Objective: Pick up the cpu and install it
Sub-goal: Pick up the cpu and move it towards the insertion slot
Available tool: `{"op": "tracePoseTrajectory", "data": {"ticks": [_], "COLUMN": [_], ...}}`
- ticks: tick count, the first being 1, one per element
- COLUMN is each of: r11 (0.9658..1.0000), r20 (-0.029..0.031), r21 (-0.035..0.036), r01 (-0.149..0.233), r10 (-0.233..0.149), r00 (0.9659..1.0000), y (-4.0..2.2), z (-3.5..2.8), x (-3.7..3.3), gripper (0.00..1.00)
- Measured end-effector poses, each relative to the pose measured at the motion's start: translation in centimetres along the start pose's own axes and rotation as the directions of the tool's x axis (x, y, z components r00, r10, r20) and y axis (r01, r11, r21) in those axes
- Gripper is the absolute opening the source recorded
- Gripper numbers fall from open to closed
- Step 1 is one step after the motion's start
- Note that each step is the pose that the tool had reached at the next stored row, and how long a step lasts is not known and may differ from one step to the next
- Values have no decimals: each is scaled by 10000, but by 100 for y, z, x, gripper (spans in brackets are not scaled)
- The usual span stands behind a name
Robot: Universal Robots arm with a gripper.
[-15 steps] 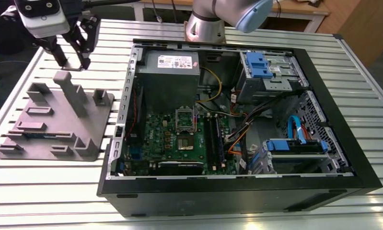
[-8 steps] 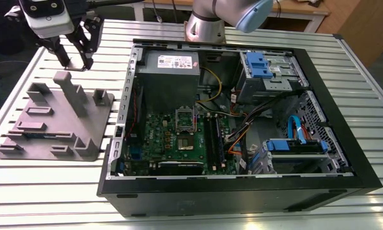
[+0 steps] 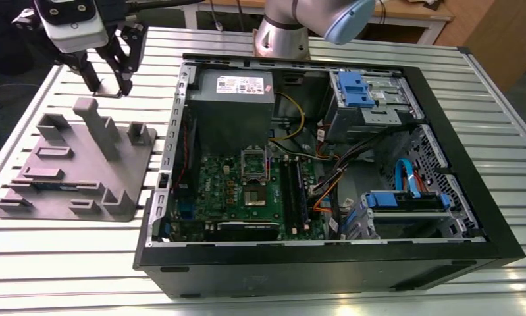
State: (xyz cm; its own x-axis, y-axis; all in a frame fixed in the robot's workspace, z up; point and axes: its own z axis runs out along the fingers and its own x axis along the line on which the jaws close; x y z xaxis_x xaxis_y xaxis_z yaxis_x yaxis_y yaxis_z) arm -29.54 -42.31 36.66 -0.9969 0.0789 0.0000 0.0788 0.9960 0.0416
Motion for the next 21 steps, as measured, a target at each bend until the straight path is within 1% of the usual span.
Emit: {"op": "tracePoseTrajectory", "data": {"ticks": [21], "r11": [10000], "r20": [0], "r21": [0], "r01": [0], "r10": [0], "r00": [10000], "y": [12], "z": [1], "x": [-152], "gripper": [47]}}
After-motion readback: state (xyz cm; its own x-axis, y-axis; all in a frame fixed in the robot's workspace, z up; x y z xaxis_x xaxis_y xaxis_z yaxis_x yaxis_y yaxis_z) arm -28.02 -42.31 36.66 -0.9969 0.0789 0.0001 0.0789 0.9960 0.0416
